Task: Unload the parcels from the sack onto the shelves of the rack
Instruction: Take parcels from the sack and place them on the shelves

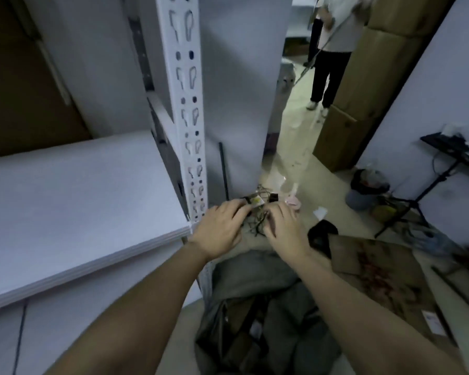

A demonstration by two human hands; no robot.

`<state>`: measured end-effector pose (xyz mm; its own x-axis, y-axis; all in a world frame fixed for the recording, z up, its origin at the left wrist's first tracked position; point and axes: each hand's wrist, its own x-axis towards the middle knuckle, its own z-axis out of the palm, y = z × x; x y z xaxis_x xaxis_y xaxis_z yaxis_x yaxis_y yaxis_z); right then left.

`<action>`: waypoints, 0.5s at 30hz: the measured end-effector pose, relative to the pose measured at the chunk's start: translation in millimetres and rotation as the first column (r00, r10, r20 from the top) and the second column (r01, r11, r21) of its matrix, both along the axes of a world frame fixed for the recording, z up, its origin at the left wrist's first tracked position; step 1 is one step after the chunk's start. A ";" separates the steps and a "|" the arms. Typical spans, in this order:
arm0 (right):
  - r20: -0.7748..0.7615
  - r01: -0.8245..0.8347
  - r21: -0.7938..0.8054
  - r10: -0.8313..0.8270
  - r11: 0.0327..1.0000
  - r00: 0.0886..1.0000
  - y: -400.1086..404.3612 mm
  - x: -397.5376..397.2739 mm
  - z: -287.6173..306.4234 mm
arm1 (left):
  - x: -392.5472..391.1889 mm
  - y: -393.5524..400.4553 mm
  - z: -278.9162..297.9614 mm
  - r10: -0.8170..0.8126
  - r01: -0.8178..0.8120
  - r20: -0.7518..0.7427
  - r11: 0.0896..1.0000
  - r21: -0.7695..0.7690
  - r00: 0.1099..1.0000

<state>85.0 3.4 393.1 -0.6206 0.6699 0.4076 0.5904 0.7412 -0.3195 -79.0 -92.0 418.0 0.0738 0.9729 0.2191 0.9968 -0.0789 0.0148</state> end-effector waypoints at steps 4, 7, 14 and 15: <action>0.266 0.045 -0.188 0.007 0.981 0.964 27.5 50.4 -58.8 | 38.8 18.6 -53.4 0.088 -0.089 -0.019 0.947 -0.307 0.996; 0.498 0.110 -0.312 0.063 0.944 0.865 35.6 75.6 -96.7 | 49.3 21.1 -88.0 0.140 -0.146 -0.050 0.855 -0.497 0.989; 0.788 0.324 -0.506 0.275 0.799 0.551 27.1 97.8 -208.1 | 55.6 23.7 -186.4 0.020 -0.083 -0.098 0.705 -0.704 0.995; 0.800 0.335 -0.510 0.293 0.792 0.524 26.8 97.5 -223.7 | 57.1 27.6 -197.6 -0.011 -0.052 -0.081 0.688 -0.723 0.997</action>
<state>182.4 30.2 169.3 -0.4197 0.5671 -0.7087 0.8077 0.5895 -0.0067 -22.0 -64.4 220.4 0.0373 0.8279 -0.5596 0.9984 -0.0541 -0.0136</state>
